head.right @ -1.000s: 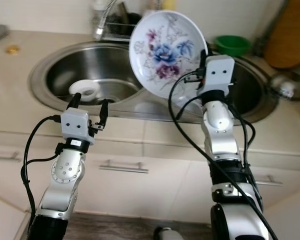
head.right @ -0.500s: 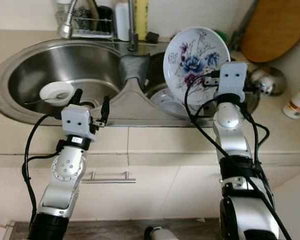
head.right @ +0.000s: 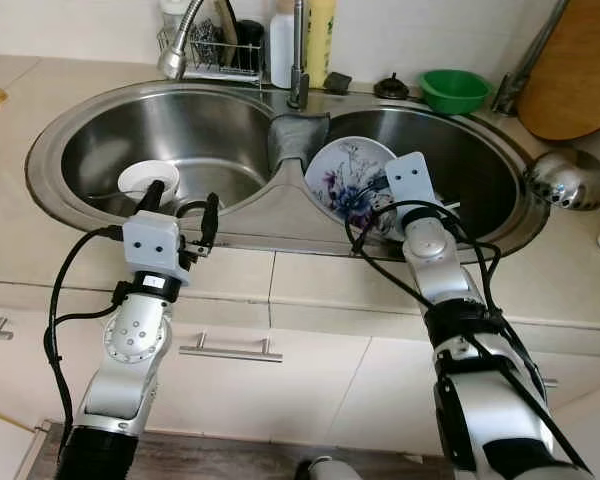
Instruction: Kitchen organization
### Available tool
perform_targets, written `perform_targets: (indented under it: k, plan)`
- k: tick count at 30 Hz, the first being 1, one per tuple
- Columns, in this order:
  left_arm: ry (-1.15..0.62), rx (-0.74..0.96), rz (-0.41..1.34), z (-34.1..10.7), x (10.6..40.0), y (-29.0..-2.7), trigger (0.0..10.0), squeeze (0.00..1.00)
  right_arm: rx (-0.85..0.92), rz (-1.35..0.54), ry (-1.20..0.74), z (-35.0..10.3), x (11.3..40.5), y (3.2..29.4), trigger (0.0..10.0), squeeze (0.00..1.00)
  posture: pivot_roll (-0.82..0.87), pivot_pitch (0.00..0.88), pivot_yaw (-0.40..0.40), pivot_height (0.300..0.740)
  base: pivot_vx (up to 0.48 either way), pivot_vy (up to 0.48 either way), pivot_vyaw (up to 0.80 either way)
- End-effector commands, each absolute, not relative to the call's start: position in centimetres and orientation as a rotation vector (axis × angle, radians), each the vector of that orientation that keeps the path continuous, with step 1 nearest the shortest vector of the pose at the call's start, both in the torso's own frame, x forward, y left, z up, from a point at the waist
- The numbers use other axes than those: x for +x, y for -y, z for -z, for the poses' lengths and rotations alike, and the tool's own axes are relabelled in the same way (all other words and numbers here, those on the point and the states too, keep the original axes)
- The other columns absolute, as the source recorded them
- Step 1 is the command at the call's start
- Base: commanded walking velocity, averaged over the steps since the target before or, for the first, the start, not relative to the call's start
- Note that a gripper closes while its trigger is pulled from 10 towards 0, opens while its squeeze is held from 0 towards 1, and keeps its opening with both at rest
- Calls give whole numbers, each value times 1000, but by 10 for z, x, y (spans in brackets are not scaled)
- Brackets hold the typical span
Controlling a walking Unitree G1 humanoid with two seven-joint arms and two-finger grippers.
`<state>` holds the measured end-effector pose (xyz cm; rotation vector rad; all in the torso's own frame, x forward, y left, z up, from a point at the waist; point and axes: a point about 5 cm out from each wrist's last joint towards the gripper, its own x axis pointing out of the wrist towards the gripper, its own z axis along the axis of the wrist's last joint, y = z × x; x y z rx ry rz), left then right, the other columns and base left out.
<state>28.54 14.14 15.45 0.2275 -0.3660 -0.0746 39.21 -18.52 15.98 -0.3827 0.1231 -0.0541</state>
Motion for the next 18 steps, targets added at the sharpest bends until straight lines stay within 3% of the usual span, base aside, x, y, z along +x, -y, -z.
perform_targets:
  k: [1,3,4,10,18]
  plan:
    - [352,232,78,-152,285,-141,10000,0,-336,50,-222,-147,390,192,10000,0,-70,0,-58,740,0,0,0]
    - [351,232,79,-152,285,-140,10000,0,-292,50,-264,-140,388,195,10000,0,-70,0,-58,740,0,0,0]
    - [350,232,80,-152,285,-140,10000,0,-275,58,-278,-138,387,196,10000,1000,-70,0,-58,740,0,0,0]
    - [349,234,81,-152,286,-140,10000,0,-215,99,-277,-136,386,203,10000,1000,-74,0,-57,740,0,0,0]
    - [345,238,89,-151,287,-139,10000,0,-110,256,-93,-165,387,226,10000,1000,-78,0,-50,740,0,0,0]
